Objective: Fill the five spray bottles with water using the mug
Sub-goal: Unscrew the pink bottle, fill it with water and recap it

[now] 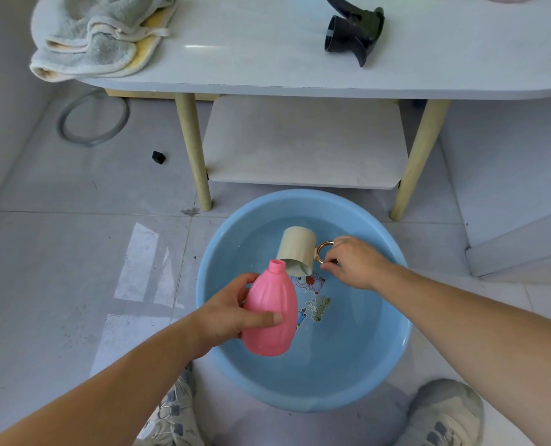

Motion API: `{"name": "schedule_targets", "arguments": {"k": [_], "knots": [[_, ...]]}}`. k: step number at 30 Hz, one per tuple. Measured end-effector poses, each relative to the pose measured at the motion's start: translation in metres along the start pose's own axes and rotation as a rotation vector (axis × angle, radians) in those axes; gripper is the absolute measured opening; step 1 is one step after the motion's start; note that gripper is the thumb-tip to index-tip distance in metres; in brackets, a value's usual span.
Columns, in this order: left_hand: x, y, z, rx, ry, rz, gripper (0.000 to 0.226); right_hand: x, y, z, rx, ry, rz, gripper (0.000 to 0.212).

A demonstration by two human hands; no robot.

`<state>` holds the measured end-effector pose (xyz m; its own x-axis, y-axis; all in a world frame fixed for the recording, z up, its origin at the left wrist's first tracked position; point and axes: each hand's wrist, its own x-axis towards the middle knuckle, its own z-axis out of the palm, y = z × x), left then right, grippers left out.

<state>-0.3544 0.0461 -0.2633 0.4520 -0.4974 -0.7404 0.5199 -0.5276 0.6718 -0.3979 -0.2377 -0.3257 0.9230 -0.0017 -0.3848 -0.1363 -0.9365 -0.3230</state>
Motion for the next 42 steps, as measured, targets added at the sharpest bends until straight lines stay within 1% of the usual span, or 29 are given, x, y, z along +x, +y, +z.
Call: {"name": "schedule_targets", "arguments": {"k": [4,8,12,15,19,23,25,27,31,35,40,42], "knots": [[0.000,0.001,-0.001,0.001,-0.005,-0.001,0.092,0.000,0.001,0.002,0.015,0.009,0.009,0.035],[-0.004,0.002,-0.002,0.015,-0.002,0.003,0.093,-0.001,-0.005,0.001,0.072,0.017,0.029,0.036],[-0.008,0.002,-0.003,0.029,0.016,0.013,0.091,0.001,-0.013,-0.001,0.283,0.043,0.142,0.038],[-0.010,0.005,-0.004,0.046,0.036,0.036,0.094,-0.001,-0.018,-0.013,0.459,0.071,0.214,0.043],[-0.015,0.009,-0.005,0.097,0.056,0.095,0.096,-0.014,-0.018,-0.033,0.603,0.040,0.242,0.031],[-0.023,0.016,-0.006,0.177,0.059,0.162,0.089,-0.033,-0.024,-0.060,0.806,0.046,0.261,0.027],[-0.027,0.019,-0.006,0.207,0.061,0.193,0.094,-0.044,-0.032,-0.078,0.865,0.073,0.254,0.025],[-0.030,0.020,-0.005,0.229,0.068,0.219,0.096,-0.054,-0.037,-0.095,0.891,0.117,0.255,0.025],[-0.038,0.028,-0.001,0.238,0.078,0.285,0.090,-0.080,-0.053,-0.134,0.880,0.166,0.239,0.027],[-0.046,0.041,0.003,0.235,0.089,0.362,0.090,-0.110,-0.072,-0.167,0.893,0.218,0.212,0.029],[-0.055,0.052,0.007,0.226,0.120,0.431,0.088,-0.140,-0.092,-0.188,0.882,0.295,0.201,0.030],[-0.058,0.055,0.007,0.219,0.125,0.450,0.092,-0.148,-0.098,-0.194,0.881,0.320,0.195,0.029]]}}
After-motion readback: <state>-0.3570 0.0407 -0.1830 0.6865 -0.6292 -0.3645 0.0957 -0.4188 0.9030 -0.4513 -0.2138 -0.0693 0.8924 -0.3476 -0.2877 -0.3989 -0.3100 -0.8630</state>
